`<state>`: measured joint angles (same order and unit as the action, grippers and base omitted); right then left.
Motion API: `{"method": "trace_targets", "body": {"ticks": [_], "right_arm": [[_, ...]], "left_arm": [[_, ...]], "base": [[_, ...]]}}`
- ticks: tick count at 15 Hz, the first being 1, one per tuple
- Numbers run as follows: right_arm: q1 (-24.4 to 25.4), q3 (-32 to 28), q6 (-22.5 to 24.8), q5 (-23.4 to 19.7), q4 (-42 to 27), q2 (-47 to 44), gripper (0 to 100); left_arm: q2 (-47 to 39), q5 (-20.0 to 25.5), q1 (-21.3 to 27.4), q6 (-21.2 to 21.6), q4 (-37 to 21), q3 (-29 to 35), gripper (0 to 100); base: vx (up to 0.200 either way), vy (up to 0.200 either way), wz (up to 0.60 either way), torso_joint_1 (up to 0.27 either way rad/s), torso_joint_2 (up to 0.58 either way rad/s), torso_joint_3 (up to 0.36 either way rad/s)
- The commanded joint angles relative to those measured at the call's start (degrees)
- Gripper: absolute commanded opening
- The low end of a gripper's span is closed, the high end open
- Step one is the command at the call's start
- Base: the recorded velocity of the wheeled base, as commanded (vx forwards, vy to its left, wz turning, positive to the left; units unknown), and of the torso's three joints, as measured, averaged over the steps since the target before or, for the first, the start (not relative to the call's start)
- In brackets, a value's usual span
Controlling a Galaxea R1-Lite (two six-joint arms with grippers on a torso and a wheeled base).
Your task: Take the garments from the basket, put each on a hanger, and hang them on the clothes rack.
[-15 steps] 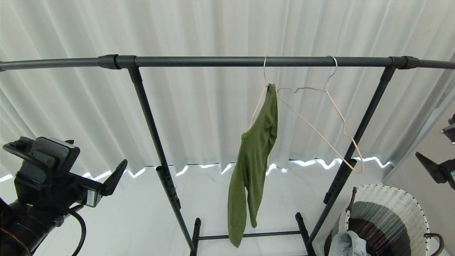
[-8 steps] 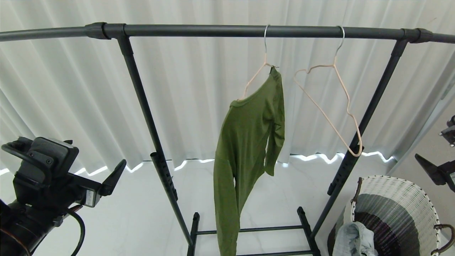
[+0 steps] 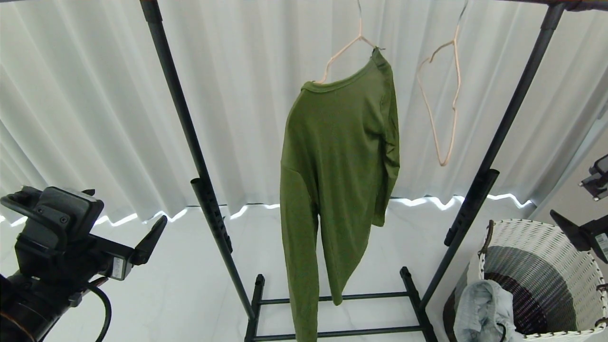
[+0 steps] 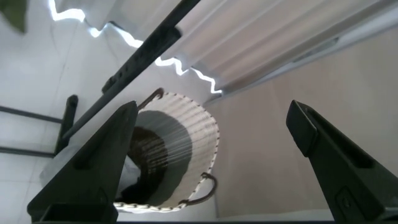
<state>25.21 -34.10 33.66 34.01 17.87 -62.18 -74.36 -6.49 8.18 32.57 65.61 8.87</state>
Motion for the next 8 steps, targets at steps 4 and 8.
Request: {"method": "trace_targets", "body": {"ticks": [4, 8], "right_arm": [[0.0, 1.8, 0.2, -0.1, 0.0, 1.4, 100], [0.0, 2.2, 0.9, -0.1, 0.0, 1.6, 100]], "left_arm": [[1.0, 0.0, 0.0, 0.2, 0.0, -0.8, 100], [1.8, 0.0, 0.1, 0.2, 0.0, -1.3, 100]], "base": [[0.0, 0.0, 0.0, -0.128, 0.46, 0.337], [0.0, -0.05, 0.0, -0.056, 0.4, 0.327]]}}
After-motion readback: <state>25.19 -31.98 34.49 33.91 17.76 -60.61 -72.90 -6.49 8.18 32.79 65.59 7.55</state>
